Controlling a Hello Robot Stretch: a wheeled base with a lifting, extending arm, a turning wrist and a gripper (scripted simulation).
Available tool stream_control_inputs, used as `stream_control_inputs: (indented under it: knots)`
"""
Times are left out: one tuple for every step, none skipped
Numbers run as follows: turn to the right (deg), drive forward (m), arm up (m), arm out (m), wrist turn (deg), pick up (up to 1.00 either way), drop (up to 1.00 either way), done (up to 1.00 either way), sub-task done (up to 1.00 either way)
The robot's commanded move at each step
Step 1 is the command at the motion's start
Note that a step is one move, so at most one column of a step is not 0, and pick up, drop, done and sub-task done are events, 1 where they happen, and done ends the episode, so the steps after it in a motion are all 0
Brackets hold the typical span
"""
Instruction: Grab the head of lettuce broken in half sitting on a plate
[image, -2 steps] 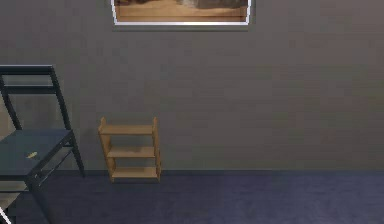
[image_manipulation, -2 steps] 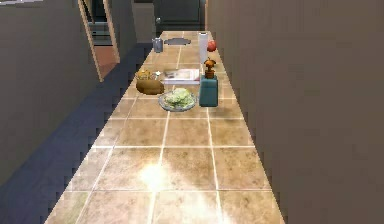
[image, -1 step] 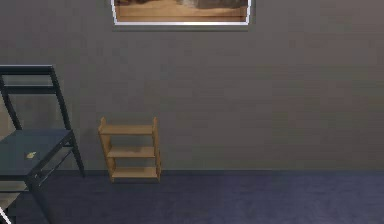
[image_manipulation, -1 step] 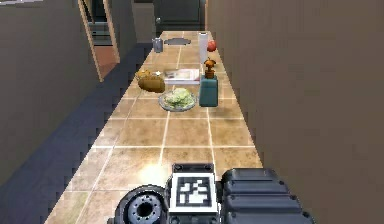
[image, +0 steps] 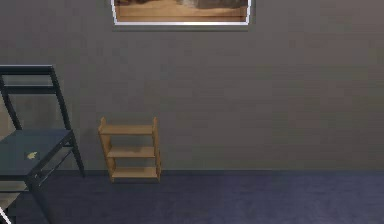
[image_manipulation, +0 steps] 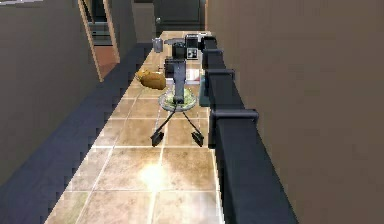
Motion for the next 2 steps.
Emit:
stream_control_inputs:
  knots:
    - [0.0, 0.0, 0.0, 0.0, 45.0, 0.0, 0.0, 0.0, 0.0]
    - [0.0, 0.0, 0.0, 0.0, 45.0, 0.0, 0.0, 0.0, 0.0]
